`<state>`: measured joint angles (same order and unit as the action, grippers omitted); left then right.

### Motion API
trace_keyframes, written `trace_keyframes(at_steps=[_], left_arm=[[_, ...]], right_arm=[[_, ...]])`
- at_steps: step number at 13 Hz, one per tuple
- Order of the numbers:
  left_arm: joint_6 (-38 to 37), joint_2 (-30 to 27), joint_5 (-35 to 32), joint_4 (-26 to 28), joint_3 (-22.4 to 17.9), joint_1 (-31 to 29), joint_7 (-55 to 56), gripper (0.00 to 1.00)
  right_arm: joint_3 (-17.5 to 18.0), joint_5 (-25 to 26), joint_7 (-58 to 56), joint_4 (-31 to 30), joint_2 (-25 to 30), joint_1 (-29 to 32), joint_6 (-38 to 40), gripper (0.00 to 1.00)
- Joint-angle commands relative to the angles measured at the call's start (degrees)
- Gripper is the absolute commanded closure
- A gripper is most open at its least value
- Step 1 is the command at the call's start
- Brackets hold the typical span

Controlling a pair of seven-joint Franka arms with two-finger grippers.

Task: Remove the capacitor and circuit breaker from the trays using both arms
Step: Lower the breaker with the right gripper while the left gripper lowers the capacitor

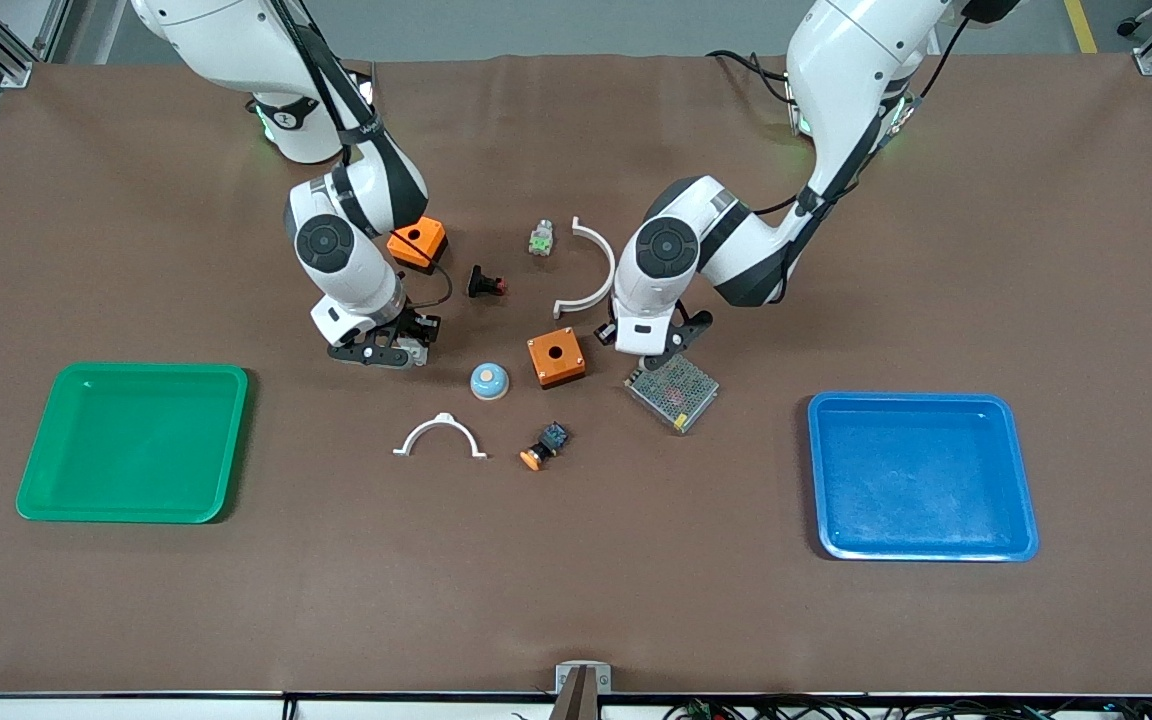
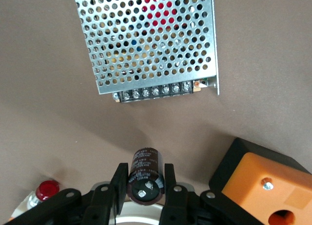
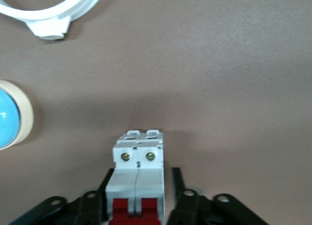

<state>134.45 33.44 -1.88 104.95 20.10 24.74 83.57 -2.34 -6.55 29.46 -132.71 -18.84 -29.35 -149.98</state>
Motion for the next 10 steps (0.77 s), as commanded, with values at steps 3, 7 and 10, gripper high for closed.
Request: trace_keyframes(at_steps=[3,7,10], left_arm=[[1.87,1.28,-1.11,-0.28,-0.24,1.27,2.47,0.86],[1.79,1.28,-1.11,-0.36,-0.33,1.27,2.30,0.00],[-0.49,-1.52,-2.76,-1.50,-0.59,0.22,-0.32,0.00]], right_arm=[[-1.43,1.61,-1.51,9.09,0.20,0.69,14.29,0.00],[-3.46,2.94,-9.49,26.86,0.20,3.14,39.72,0.00],[-3.55,3.03,-19.51,33.20,1.51,9.73,49.41,0.00]])
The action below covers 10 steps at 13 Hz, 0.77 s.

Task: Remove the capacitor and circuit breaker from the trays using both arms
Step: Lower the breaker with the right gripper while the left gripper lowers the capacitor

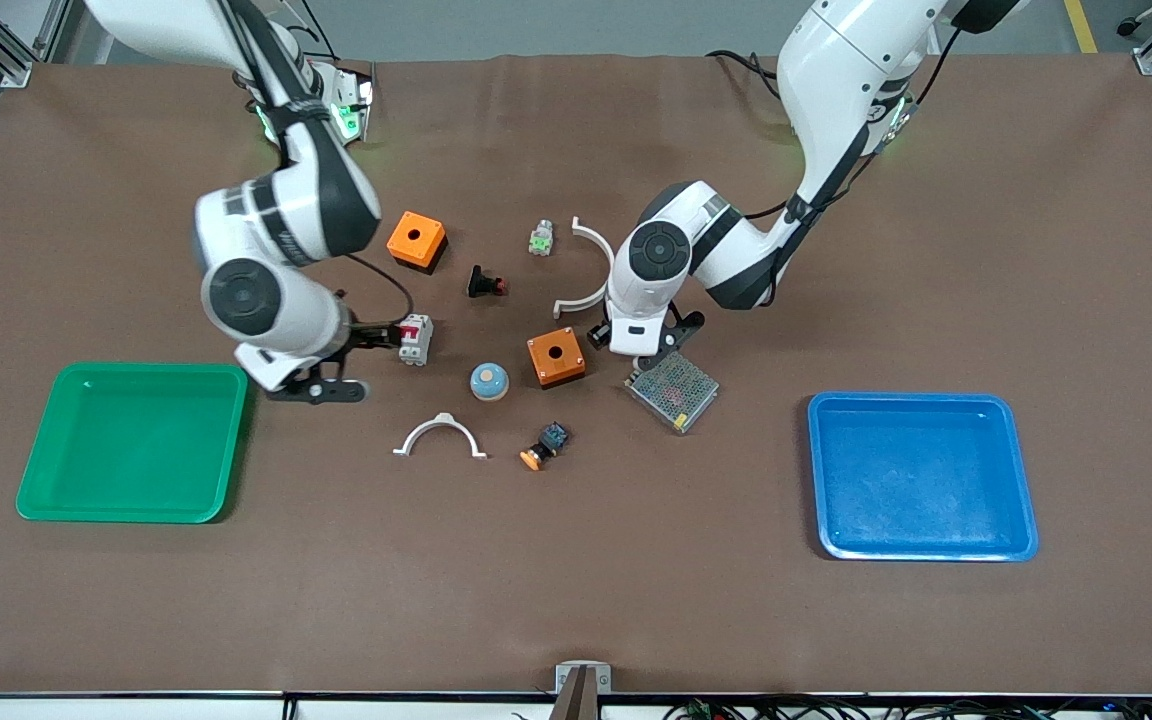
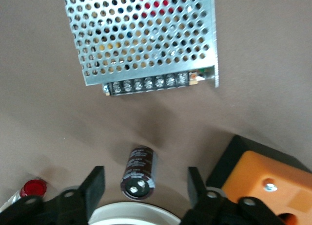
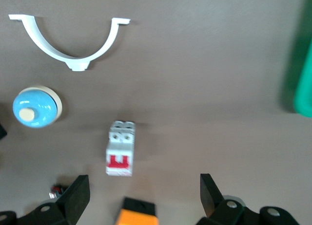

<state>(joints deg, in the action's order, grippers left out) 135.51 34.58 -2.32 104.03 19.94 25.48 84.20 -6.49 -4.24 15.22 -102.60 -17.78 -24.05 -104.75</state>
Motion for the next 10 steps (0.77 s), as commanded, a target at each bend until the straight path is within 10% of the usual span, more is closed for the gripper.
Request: trace_keyframes(at_steps=[1,6,10], left_arm=[[-4.53,-4.24,-5.12,-1.71,-0.61,-1.21,-3.93,0.00],[-28.42,-6.01,-7.44,-18.57,-0.52,-10.24,-24.83,0.00],[-33.20,-12.86,-7.44,-19.21,-0.61,-20.27,-40.85,0.00]], right_arm=[[0.60,1.07,-7.64,3.63,1.77,6.89,5.34,0.00],[0.60,3.97,-13.98,10.20,6.27,17.00,13.40,0.00],[0.60,4.15,-16.96,18.99,6.18,21.40,21.32,0.00]])
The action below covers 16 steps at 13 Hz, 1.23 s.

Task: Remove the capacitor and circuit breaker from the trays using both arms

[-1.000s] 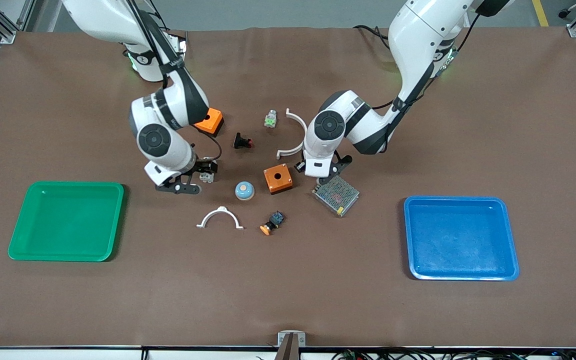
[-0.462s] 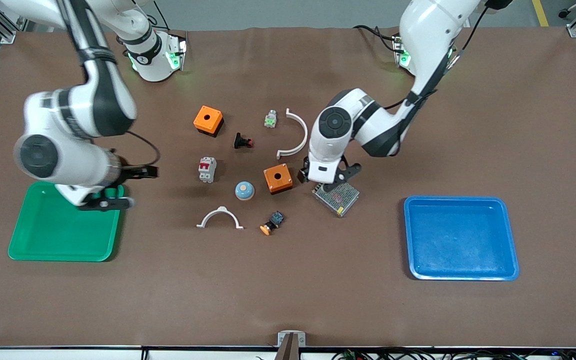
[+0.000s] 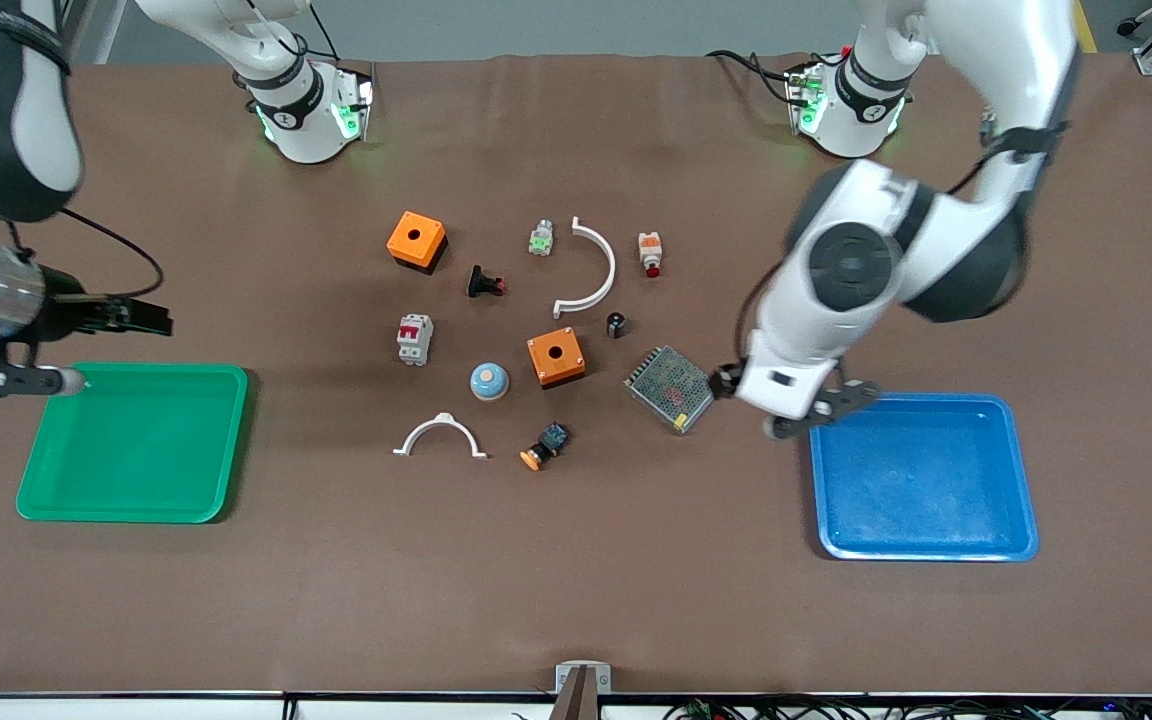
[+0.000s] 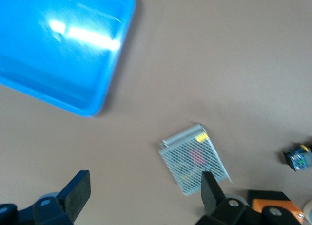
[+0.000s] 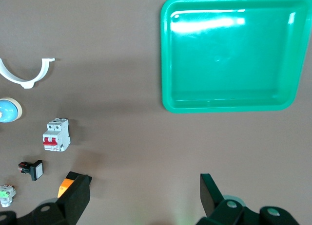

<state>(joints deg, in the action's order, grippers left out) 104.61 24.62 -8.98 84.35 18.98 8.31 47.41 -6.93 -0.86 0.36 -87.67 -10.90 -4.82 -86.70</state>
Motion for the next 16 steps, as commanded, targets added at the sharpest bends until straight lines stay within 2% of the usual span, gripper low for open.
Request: trace_keyframes(at_steps=[1,6,10,12,14,15,16], left_arm=[[-2.83,-4.57,-0.77,0.38,0.44,-6.00,-7.12,0.00],[-8.01,-12.30,-0.60,0.29,0.44,-16.03,-29.43,0.00],[-12.15,-17.40,3.78,0.20,0.35,-21.40,-39.48,0.00],[-14.16,-21.27,4.67,1.60,-3.15,-18.87,-40.28,0.00],[-17.86,-23.91,5.90,2.39,-8.76,-15.01,-42.22,0.00],[-17.87,-26.01,7.65,4.57,-11.14,-13.77,-42.31,0.00],[-17.61,-28.81,9.93,8.34,-11.77,-13.85,-42.13,0.00]], right_arm=[[1.04,0.77,-3.16,5.13,-0.70,3.23,4.25,0.00],[1.21,0.42,-2.56,8.38,-0.70,4.21,4.35,0.00],[1.30,0.77,-2.82,9.96,-1.14,3.94,4.53,0.00],[1.56,-0.28,-2.38,9.54,-0.53,4.12,4.79,0.00],[1.48,0.07,-2.64,9.62,0.96,3.94,8.38,0.00],[1.48,0.07,-2.64,9.36,1.67,3.94,8.83,0.00],[1.56,-0.10,-3.43,9.36,2.28,4.12,8.57,0.00]])
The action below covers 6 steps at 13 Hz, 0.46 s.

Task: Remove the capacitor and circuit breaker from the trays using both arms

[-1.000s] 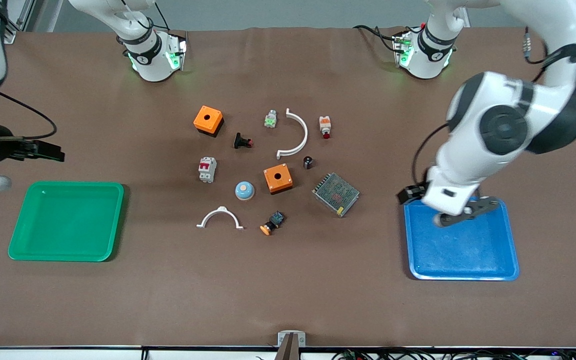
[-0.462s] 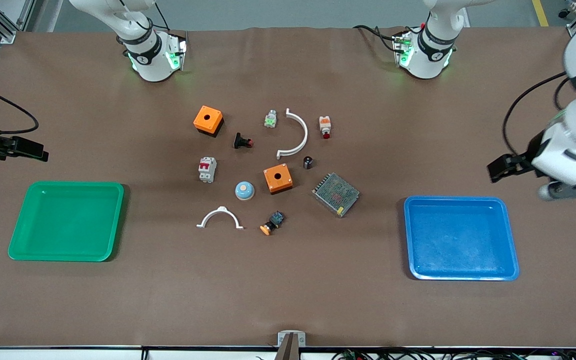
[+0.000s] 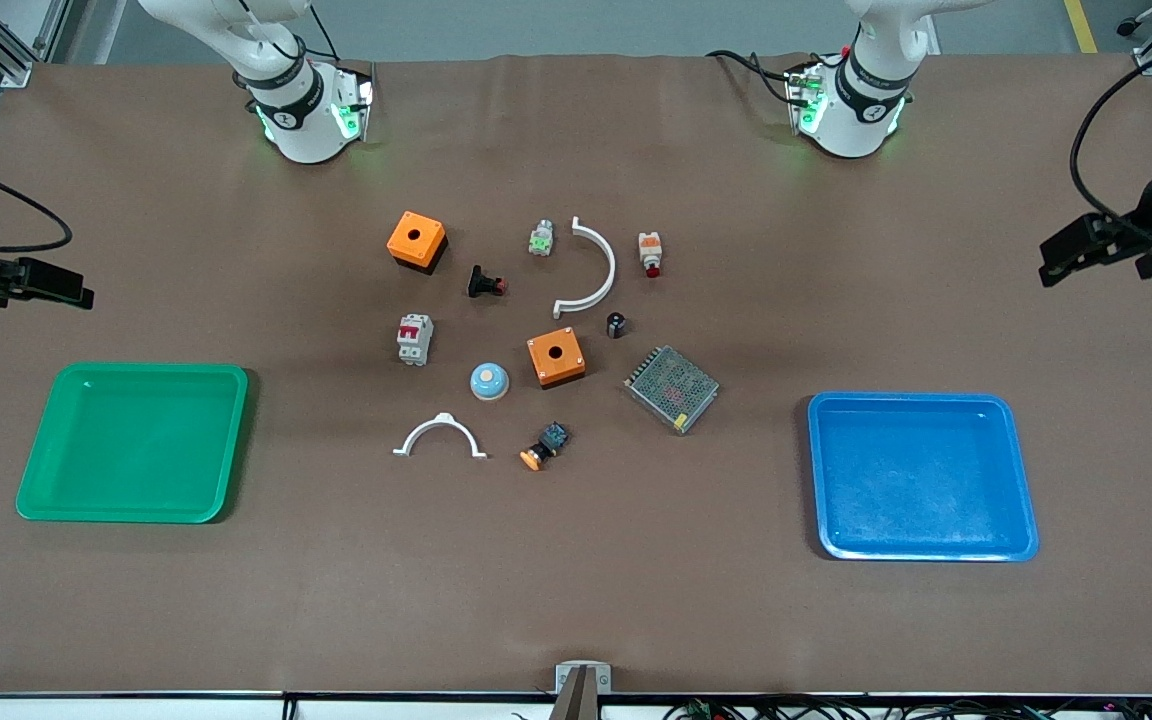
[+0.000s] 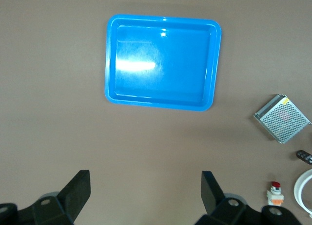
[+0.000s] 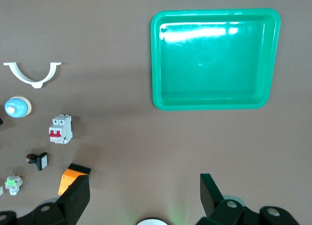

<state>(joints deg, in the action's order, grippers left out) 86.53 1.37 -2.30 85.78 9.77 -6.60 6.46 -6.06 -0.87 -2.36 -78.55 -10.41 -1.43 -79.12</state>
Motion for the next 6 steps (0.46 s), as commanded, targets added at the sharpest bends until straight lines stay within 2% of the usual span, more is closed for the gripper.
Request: trace_keyframes(at_steps=[1,2,4,6], left_arm=[[1.61,-8.12,3.27,9.90,-2.65,1.32,-0.41,0.00],[1.97,-9.71,3.09,11.32,-2.65,1.93,0.04,0.00],[1.54,-9.64,1.52,11.08,-5.27,4.74,0.13,0.00],[1.80,-9.72,1.51,11.08,-6.16,6.07,0.22,0.00]], right_arm=[[0.61,-0.18,-2.37,0.32,2.14,0.81,1.42,0.00],[0.52,-0.09,-3.35,0.32,3.28,0.73,2.30,0.00],[0.52,-0.01,-3.36,0.32,4.77,0.73,4.57,0.00],[0.43,-0.01,-3.44,-0.11,6.09,0.73,6.69,0.00]])
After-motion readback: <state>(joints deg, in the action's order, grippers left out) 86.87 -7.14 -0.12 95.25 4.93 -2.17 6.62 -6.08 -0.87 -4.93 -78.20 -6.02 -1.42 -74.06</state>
